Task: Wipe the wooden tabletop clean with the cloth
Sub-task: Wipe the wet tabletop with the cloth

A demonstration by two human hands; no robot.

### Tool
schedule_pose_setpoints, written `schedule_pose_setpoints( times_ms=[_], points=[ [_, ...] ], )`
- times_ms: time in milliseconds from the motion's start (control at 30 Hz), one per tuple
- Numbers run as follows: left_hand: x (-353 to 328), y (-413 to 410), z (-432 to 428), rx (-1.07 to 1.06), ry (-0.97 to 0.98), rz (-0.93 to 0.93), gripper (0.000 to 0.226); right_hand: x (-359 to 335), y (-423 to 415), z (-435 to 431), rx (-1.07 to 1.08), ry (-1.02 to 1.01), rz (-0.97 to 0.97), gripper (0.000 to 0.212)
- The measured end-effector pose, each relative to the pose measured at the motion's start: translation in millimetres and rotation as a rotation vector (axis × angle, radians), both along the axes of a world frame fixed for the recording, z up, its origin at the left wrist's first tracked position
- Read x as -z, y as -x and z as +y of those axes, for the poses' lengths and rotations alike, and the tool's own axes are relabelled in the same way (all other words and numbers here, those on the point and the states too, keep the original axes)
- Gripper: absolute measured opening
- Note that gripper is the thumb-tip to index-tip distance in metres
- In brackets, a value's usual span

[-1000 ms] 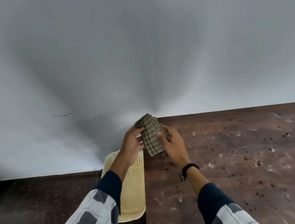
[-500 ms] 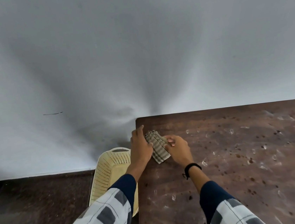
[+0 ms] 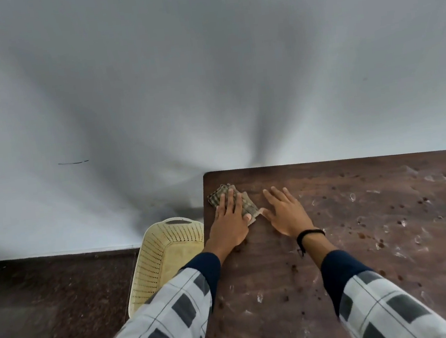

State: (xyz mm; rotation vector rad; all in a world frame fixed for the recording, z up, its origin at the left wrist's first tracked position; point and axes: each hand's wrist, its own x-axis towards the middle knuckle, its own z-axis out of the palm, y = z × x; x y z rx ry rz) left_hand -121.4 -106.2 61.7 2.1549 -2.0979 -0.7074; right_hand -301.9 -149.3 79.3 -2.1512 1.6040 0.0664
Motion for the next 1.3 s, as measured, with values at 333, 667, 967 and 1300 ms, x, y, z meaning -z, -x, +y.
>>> schedule_pose_setpoints(
  times_ms=[333, 667, 967, 1300],
  points=[
    [6, -2, -10, -0.146, -0.043, 0.023, 0.085, -7, -17, -21, -0.063, -0.213, 0.222, 0.096],
    [7, -15, -18, -0.257, 0.015, 0.012, 0.081, -4, -20, -21, -0.008, -0.194, 0.209, 0.094],
    [6, -19, -47, -0.352, 0.114, 0.093, 0.083, -4, -18, -20, -0.007, -0.190, 0.193, 0.096],
    [10, -49, -44, -0.137, 0.013, 0.013, 0.081, -3, -19, -21, -0.014, -0.174, 0.206, 0.096]
  ],
)
